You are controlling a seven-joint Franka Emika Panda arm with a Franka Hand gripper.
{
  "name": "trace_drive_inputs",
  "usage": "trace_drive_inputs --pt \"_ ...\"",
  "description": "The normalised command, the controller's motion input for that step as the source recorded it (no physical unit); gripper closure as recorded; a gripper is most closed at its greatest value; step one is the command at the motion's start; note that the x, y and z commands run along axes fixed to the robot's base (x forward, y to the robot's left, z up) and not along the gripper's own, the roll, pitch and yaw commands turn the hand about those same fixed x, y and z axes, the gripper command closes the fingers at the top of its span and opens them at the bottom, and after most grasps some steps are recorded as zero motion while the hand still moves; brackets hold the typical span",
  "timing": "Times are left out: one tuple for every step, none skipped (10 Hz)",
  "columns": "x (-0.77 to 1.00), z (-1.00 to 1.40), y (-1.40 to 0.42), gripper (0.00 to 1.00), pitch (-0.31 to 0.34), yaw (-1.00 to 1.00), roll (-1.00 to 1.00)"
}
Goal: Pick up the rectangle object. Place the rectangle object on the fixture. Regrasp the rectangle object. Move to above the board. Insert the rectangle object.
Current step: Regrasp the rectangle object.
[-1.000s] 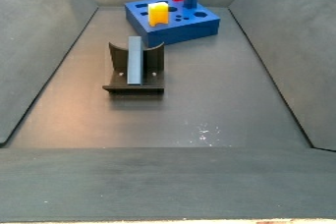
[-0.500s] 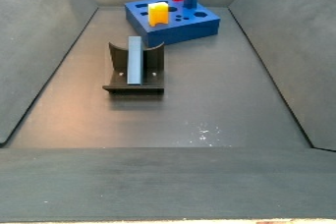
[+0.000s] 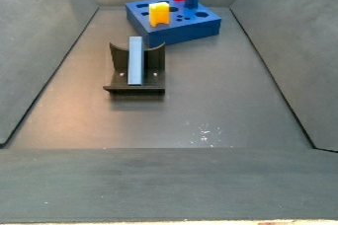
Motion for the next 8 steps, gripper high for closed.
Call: trace_drive_inputs --pt "0.05 -0.02 -0.03 0.0 0.03 0.03 1.0" --pt "0.05 -0.02 -0.04 0.0 0.051 0.04 1.0" --pt "0.06 -0.01 -0.04 0.0 0.082 0.05 1.0" --pt "0.07 -0.01 -0.04 0.0 0.134 0.08 1.0" --pt "0.08 -0.02 -0.04 0.0 0.152 0.08 0.82" --pt "0.08 -0.02 -0.04 0.0 0.163 0.09 0.69" --pt "0.08 -0.02 -0.04 0.0 0.167 0.12 0.43" --pt "0.08 -0.01 -0.04 0.0 0.155 0.13 0.37"
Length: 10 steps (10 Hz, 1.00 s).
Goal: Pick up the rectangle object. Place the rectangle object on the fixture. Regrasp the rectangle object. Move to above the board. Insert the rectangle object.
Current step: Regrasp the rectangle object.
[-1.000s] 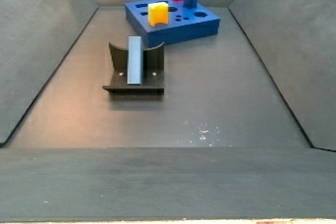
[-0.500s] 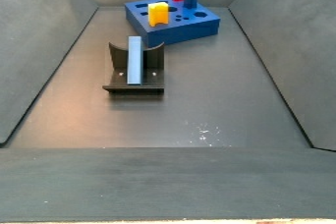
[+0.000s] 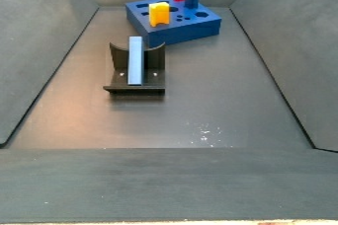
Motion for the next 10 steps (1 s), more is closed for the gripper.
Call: trace_drive_inputs --pt "0.03 -1.0 0.07 0.0 0.093 0.06 0.24" --pt "0.03 -1.0 0.07 0.0 0.077 0.08 0.23" --pt "0.05 -1.0 0.07 0.0 0.022 0.1 0.17" --pt "0.05 -1.0 0.06 0.0 0.0 0.1 0.14" --pt "0.06 -1.0 0.06 0.0 -0.05 0.1 0.1" --pt "0.06 -1.0 0.06 0.0 -0.085 0.09 0.08" --pt "0.07 -1.0 0.05 0.0 -0.115 0.08 0.09" --pt "0.08 -1.0 0.05 0.0 -0.126 0.06 0.1" --pt "0.1 -1.0 0.04 0.0 -0.125 0.03 0.11" --pt "0.1 -1.0 0.04 0.0 -0.117 0.02 0.11"
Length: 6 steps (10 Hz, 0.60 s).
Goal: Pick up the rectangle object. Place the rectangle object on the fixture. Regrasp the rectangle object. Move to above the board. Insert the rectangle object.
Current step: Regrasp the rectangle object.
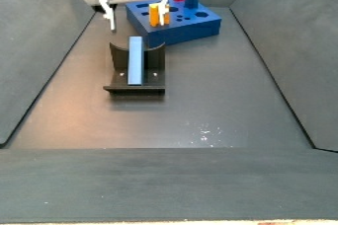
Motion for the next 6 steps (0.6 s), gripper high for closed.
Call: trace_drive_inputs --pt "0.1 -0.97 0.03 0.0 -0.105 0.0 0.11" --pt "0.09 -0.82 0.02 0.0 -0.099 0.0 0.11" --pt "0.08 -0.67 0.02 0.0 -0.092 -0.01 0.11" --pt "0.07 -0.53 0.02 0.0 -0.084 -0.01 0.1" --pt "0.07 -0.34 0.01 0.0 -0.071 -0.01 0.1" --pt "0.06 -0.21 0.01 0.0 -0.06 -0.01 0.09"
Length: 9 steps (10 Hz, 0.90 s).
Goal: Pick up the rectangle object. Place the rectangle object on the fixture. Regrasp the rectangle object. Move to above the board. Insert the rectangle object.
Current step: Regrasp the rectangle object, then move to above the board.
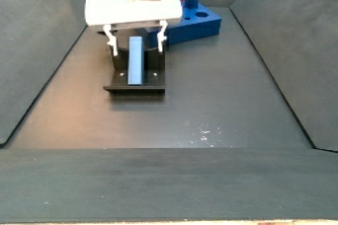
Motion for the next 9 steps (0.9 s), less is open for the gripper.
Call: trace_drive_inputs --pt "0.03 -0.17 -0.01 0.0 -0.042 0.0 0.07" --pt "0.0 -0.83 0.0 1.0 0.0 0.0 0.0" --pt "0.06 1.0 -0.16 1.0 -0.536 0.04 0.55" --pt "0.06 1.0 -0.16 1.0 -0.535 0.04 0.55" --pt "0.05 1.0 -0.16 1.0 -0.474 -0.04 0.51" --pt "0.04 1.0 -0.14 1.0 -0.401 -0.16 0.32" --pt "0.04 1.0 -0.14 1.0 -0.353 -0.21 0.22" --pt "0.02 1.0 -0.14 1.0 -0.28 -0.26 0.15" --pt "0.02 1.0 -0.13 1.0 -0.205 -0.28 0.13"
